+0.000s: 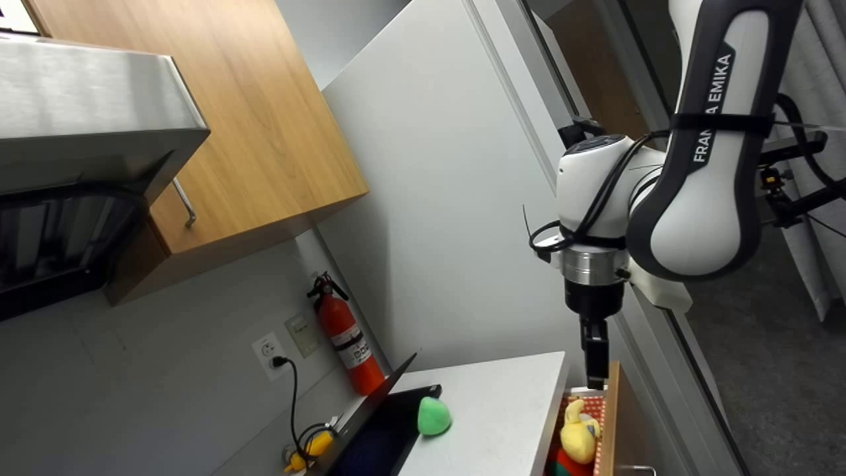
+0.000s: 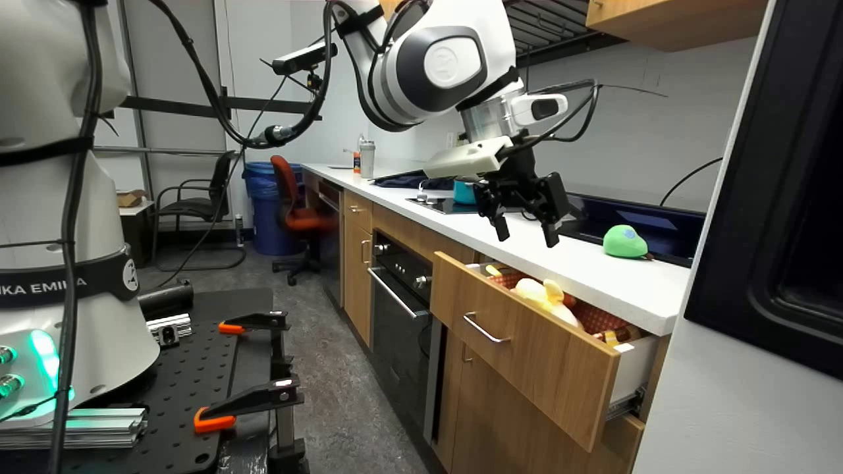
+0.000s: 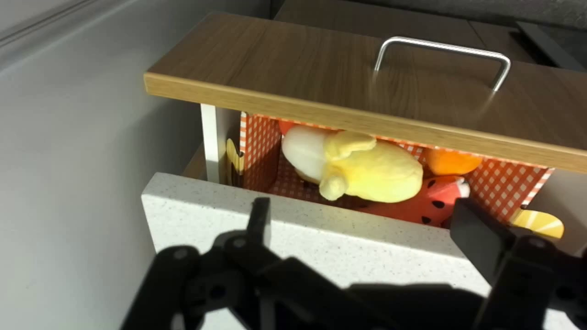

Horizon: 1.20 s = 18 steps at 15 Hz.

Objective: Put the banana inside the first drawer from the right then push the drawer backwards

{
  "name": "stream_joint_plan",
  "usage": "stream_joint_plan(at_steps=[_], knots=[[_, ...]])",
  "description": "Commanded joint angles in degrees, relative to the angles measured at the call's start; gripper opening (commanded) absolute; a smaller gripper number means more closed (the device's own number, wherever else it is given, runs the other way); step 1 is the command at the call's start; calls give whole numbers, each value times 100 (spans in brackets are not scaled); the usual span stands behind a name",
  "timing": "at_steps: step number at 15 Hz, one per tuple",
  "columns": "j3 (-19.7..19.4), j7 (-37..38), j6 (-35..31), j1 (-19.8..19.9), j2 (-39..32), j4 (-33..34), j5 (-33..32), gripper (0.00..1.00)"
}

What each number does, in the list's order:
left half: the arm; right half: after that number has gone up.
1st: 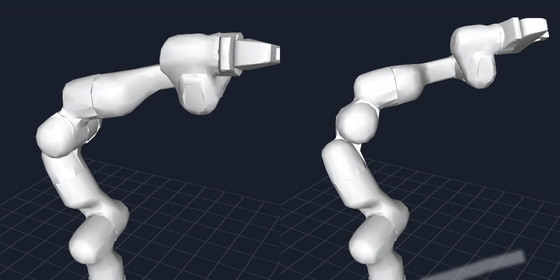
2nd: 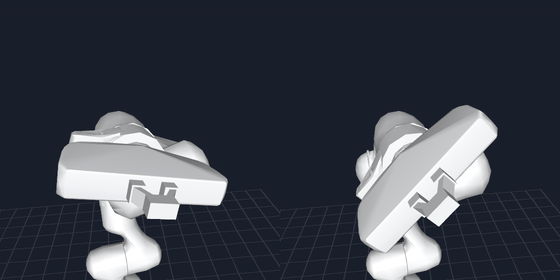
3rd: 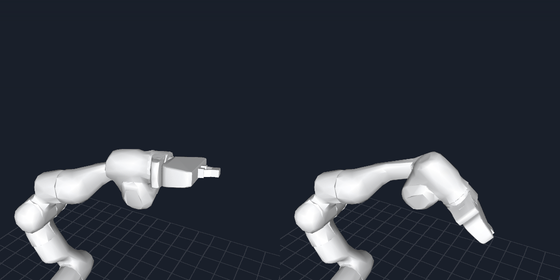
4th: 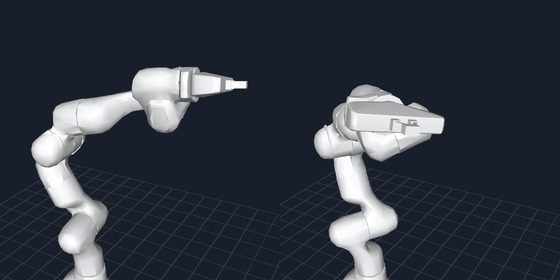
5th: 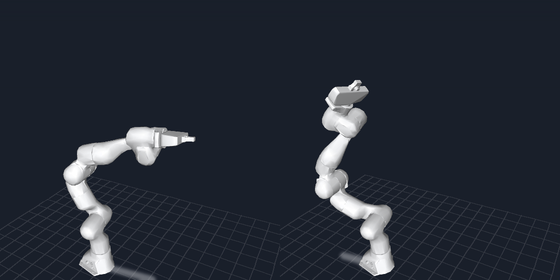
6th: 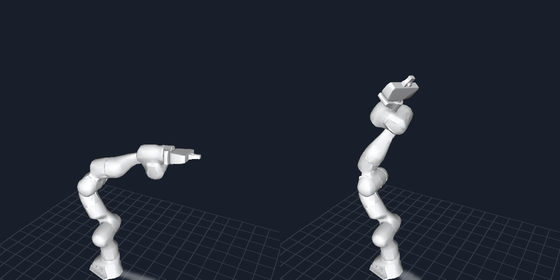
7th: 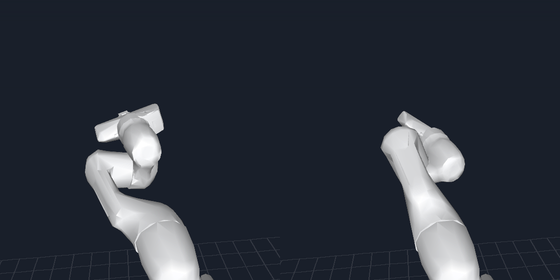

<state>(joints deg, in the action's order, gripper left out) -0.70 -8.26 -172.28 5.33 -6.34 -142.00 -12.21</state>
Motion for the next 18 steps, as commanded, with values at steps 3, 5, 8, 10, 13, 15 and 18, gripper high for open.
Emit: stream_joint_plan(at_steps=[3, 5, 8, 10, 13, 15, 18], knots=[[10, 351, 543, -126, 667, -536, -176, 100], [-39, 396, 764, -226, 761, -640, -104, 100], [1, 505, 1068, -262, 791, -750, -14, 100], [13, 537, 1250, -288, 746, -788, 81, 74], [33, 499, 1513, -323, 631, -812, 382, 60], [23, 501, 1568, -325, 523, -805, 435, 45], [0, 543, 1506, -316, 300, -747, 351, 21]])
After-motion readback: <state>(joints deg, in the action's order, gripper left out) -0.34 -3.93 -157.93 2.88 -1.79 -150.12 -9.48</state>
